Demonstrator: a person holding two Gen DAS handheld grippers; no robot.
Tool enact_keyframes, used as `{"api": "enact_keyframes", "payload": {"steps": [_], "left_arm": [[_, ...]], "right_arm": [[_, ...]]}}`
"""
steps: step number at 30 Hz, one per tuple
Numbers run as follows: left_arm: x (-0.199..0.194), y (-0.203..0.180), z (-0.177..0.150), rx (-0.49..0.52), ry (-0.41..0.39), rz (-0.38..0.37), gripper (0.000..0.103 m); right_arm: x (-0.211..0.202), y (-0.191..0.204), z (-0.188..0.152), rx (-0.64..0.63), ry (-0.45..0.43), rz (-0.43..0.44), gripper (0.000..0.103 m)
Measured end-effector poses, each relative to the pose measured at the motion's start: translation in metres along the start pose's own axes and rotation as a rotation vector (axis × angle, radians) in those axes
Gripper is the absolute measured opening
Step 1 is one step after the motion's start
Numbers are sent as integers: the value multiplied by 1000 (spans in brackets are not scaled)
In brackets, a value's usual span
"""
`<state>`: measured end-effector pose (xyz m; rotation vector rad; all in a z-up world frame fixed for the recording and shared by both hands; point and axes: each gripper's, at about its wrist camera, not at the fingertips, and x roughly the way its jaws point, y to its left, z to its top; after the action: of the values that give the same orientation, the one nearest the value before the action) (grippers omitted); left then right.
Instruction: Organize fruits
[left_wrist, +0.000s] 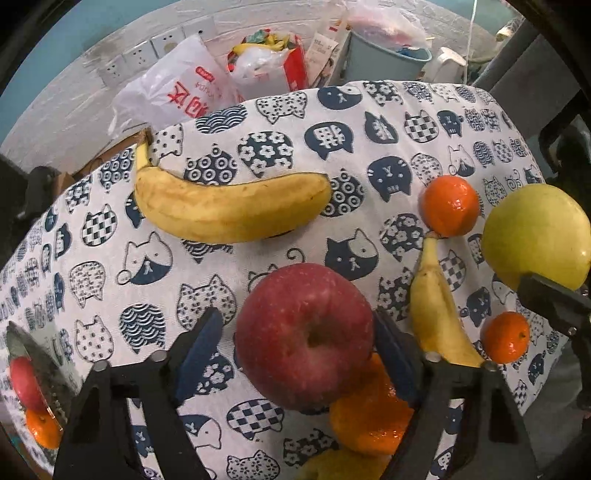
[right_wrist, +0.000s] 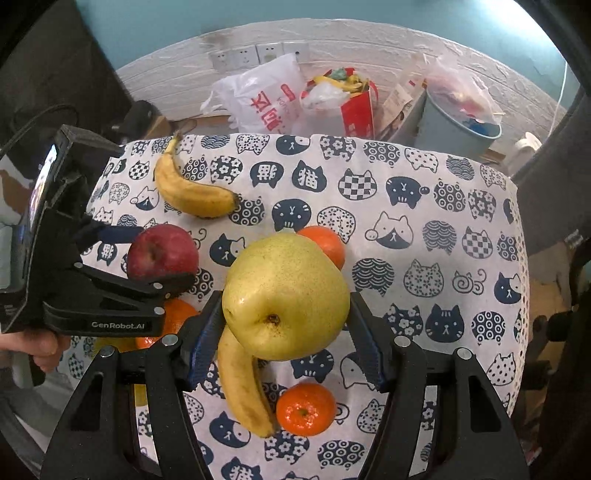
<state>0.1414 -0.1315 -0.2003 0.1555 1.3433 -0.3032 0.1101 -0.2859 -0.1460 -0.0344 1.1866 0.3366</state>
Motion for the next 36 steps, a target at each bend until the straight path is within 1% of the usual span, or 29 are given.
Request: {"api": "enact_keyframes", "payload": {"steps": [2, 7, 10, 15, 22, 36], "left_arm": [[0, 2, 0, -10, -2, -14, 72], [-2, 4, -3, 10, -22, 15, 72], [-11, 8, -5, -2, -40, 2, 72], [-34, 8, -9, -7, -82, -2, 72], [-67, 8, -18, 8, -137, 15, 72], [-119, 30, -47, -12, -221, 35, 72]], "right_arm": [[1, 1, 1, -1, 0, 0, 65], [1, 6, 3, -14, 0, 0, 65], [0, 9, 4, -21, -6, -1, 65], [-5, 15, 7, -31, -23, 1, 65], [-16, 30, 12, -58, -61, 12, 65], [-46, 70, 22, -124, -129, 43, 65]]}}
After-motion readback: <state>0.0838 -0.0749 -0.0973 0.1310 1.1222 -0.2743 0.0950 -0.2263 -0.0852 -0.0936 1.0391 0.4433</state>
